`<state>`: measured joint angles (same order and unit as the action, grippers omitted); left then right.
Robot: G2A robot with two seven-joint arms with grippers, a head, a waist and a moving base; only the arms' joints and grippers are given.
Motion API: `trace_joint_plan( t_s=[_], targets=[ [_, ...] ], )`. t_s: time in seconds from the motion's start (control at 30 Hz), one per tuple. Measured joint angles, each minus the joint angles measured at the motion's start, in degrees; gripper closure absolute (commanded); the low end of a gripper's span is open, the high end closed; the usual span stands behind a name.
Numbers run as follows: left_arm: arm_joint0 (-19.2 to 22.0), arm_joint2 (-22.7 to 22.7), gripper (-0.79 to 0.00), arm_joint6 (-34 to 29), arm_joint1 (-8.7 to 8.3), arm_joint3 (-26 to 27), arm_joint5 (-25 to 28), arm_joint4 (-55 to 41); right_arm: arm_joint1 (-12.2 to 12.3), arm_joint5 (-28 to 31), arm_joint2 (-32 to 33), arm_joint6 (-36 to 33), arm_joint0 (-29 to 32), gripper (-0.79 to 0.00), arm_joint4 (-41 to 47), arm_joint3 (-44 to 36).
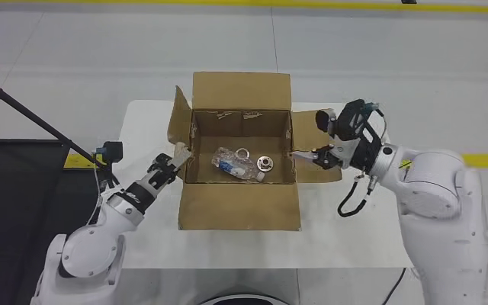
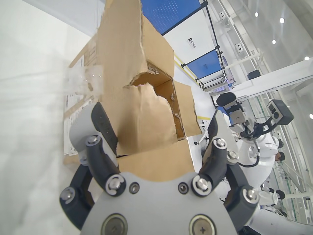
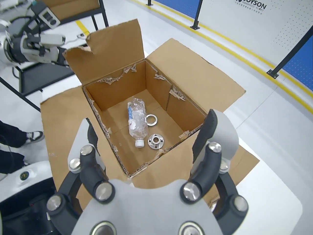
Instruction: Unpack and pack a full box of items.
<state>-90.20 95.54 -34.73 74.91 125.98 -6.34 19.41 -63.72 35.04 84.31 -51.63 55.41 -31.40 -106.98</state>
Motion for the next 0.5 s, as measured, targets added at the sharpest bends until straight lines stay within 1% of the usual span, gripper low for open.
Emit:
trace_joint_plan(
  t_s=[0.17,0.33,0.37,0.5],
  targets=[
    [1.5,-3.1,-0.785,-0.2,-0.17,-0.7,-1.4,2.2,1.2,-1.0,6.4,-4.0,0.6,-0.785,14.9,5.7],
    [3.1,-5.6,-0.785,-0.6,-0.32,-1.8,-2.7,3.4,2.3,-3.1,10.6,-9.6,-0.1,-0.785,27.1,12.2],
    [3.5,-6.1,-0.785,-0.8,-0.35,-2.2,-3.0,3.6,2.4,-3.3,11.1,-10.4,-0.2,-0.785,28.4,13.0],
    [4.8,-7.6,-0.785,-0.9,-0.46,-3.2,-4.1,4.4,2.4,-3.3,11.0,-10.2,-0.2,-0.785,28.2,12.9]
  ],
)
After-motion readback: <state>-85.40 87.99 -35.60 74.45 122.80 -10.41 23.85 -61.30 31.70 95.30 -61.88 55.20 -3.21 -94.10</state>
